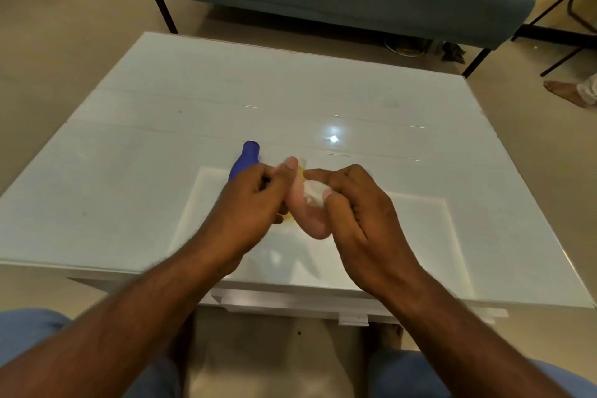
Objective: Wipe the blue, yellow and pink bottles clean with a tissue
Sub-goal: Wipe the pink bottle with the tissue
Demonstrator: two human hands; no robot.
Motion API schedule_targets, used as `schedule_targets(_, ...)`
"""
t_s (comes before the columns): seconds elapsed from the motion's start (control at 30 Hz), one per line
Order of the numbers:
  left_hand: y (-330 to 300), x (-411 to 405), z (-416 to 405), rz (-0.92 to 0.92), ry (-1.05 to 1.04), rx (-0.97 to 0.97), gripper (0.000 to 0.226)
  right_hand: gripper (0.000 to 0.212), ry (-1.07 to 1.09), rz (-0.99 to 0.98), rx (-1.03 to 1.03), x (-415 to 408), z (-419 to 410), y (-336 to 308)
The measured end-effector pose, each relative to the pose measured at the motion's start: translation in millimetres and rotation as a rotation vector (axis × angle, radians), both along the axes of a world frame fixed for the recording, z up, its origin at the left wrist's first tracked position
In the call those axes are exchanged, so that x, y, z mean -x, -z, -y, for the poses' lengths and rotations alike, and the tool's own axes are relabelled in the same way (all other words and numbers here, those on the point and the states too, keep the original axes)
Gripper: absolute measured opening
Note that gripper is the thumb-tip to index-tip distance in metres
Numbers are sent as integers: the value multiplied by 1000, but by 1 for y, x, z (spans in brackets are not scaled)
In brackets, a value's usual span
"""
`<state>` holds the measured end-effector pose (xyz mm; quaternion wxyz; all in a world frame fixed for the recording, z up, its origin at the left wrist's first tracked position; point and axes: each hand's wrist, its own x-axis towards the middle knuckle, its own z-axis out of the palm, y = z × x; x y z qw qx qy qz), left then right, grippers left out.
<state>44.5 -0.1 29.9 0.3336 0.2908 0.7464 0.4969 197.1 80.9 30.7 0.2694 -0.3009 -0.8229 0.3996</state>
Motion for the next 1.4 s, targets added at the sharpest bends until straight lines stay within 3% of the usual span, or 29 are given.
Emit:
schedule_targets(0.1,-4,8,1,-9,-70,-16,47,31,-14,26,-117,-3,-3,3)
schedule_targets(0.23,2,-8,7,-74,69,-24,42,15,54,-21,-37,-3,-6,-2)
schedule_targets(0.4,-4,4,1,23,-137,-72,42,10,47,68,-39,-8,-5,-7)
schedule_targets(0.57,-6,-10,5,-230,94,-56,29,4,155,-90,-105,-4,-4,-5)
schedule_targets(0.67,-3,-15,5,-203,126,-65,26,9,197,-191,-110,-3,-8,-10)
schedule_targets(0.83,-9,1,7,-42,1,-116,24,13,244,-191,-57,-9,-23,-8)
schedule_targets(1.07,-2,-15,8,-145,62,-101,24,33,10,-87,-242,-4,-1,-5)
schedule_targets(1.23,-6,-4,6,-70,-49,-118,28,20,112,-56,-201,-11,-19,-9)
schedule_targets(1.4,-1,-16,7,-116,42,-94,26,18,39,-100,-337,-9,-10,-2)
